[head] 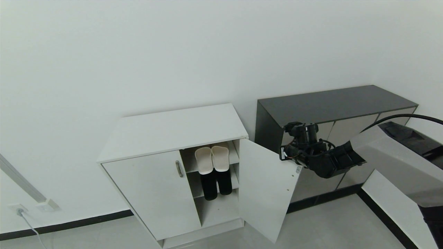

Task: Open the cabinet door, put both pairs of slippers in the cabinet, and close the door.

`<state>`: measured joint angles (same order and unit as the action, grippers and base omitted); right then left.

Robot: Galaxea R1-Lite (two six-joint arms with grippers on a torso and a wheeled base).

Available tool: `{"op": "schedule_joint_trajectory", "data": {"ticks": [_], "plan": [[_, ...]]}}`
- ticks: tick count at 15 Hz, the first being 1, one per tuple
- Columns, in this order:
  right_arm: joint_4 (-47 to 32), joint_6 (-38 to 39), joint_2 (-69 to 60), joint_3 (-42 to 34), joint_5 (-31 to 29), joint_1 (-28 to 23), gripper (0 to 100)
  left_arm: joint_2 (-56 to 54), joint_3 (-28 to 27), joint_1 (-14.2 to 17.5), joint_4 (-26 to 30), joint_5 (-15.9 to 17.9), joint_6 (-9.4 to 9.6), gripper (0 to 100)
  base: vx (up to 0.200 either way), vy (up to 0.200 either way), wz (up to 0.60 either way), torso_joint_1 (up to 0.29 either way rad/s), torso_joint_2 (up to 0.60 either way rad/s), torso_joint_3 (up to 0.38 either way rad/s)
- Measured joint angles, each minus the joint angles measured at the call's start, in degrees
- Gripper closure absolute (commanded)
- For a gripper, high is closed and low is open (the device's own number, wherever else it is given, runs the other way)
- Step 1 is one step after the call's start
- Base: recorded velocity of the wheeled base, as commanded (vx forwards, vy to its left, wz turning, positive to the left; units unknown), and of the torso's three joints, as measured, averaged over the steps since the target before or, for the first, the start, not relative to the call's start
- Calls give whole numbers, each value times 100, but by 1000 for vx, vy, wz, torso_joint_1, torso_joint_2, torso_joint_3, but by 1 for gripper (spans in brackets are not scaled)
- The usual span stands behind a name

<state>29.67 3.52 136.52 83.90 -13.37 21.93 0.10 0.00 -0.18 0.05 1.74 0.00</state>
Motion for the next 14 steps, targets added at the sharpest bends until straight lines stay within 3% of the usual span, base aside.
{"op": "schedule_joint_trajectory", "data": {"ticks": [14], "plan": [[119, -9, 52, -369, -6, 174, 100, 0, 0, 0, -2, -7, -7, 100, 0, 0, 0, 0, 0, 0]]}}
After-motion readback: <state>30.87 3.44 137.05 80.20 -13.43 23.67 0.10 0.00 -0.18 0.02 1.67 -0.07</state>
